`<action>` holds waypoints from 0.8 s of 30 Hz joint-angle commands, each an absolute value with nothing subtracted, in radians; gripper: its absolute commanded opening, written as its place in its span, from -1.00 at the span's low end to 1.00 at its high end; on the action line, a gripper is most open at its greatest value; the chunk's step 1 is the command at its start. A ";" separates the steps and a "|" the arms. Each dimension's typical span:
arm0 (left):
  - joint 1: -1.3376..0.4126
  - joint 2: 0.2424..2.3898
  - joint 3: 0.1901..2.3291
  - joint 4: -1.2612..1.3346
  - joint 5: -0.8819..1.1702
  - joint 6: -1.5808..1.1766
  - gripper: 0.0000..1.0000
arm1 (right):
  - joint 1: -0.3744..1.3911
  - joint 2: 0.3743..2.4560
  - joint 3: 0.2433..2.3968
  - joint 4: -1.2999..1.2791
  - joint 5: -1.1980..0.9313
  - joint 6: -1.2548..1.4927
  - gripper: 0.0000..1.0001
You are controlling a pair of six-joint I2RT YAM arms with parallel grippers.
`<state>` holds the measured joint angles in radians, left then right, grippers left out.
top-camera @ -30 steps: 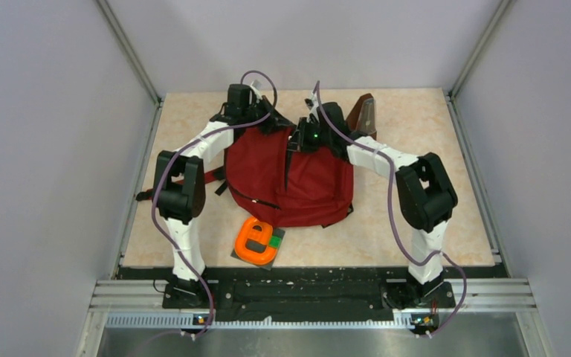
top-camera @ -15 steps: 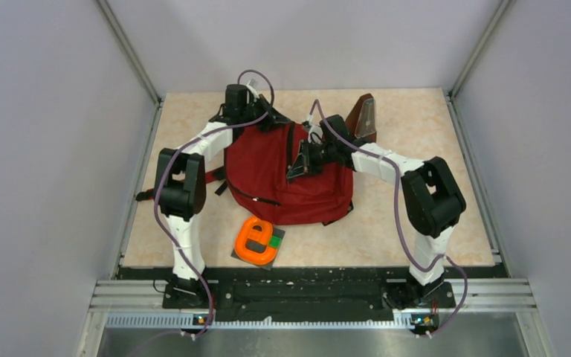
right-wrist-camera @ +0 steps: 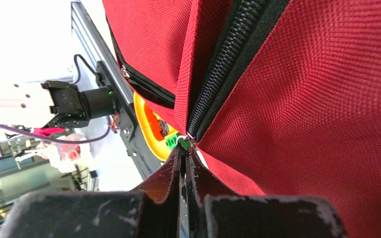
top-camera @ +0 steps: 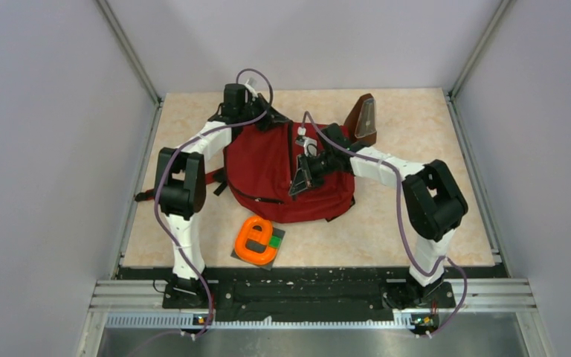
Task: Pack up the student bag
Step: Zip the student bag at the center of the board, then reset both arms
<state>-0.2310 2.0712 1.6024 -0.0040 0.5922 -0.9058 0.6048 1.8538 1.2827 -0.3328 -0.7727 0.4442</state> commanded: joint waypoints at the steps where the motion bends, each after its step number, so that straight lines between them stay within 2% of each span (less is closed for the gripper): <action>1: -0.198 2.063 1.679 0.124 0.520 -0.856 -1.00 | 0.628 1.794 1.307 -0.435 -0.768 0.386 -1.00; 3: -0.198 2.060 1.682 0.111 0.524 -0.835 -0.95 | 0.627 1.786 1.321 -0.434 -0.737 0.388 -0.95; 4: -0.198 2.054 1.679 0.104 0.522 -0.824 -0.64 | 0.628 1.779 1.329 -0.434 -0.714 0.391 -0.61; 5: -0.198 2.045 1.674 0.098 0.513 -0.809 -0.23 | 0.627 1.771 1.336 -0.429 -0.694 0.394 -0.19; 6: -0.198 2.031 1.664 0.091 0.497 -0.796 0.19 | 0.627 1.763 1.341 -0.423 -0.659 0.394 0.13; 7: -0.198 2.014 1.646 0.082 0.476 -0.778 0.49 | 0.627 1.750 1.350 -0.417 -0.626 0.394 0.31; 8: -0.198 1.998 1.630 0.076 0.458 -0.757 0.64 | 0.627 1.739 1.354 -0.413 -0.596 0.393 0.46; 9: -0.198 1.979 1.613 0.074 0.442 -0.737 0.72 | 0.623 1.730 1.367 -0.415 -0.569 0.387 0.82; 10: -0.197 1.958 1.596 0.072 0.429 -0.716 0.74 | 0.619 1.719 1.377 -0.419 -0.544 0.381 0.95; 17: -0.153 1.732 1.398 0.083 0.319 -0.620 0.82 | 0.496 1.585 1.326 -0.411 -0.423 0.341 0.97; 24: -0.032 1.434 1.133 0.083 0.230 -0.558 0.84 | 0.222 1.371 1.150 -0.364 -0.278 0.296 0.97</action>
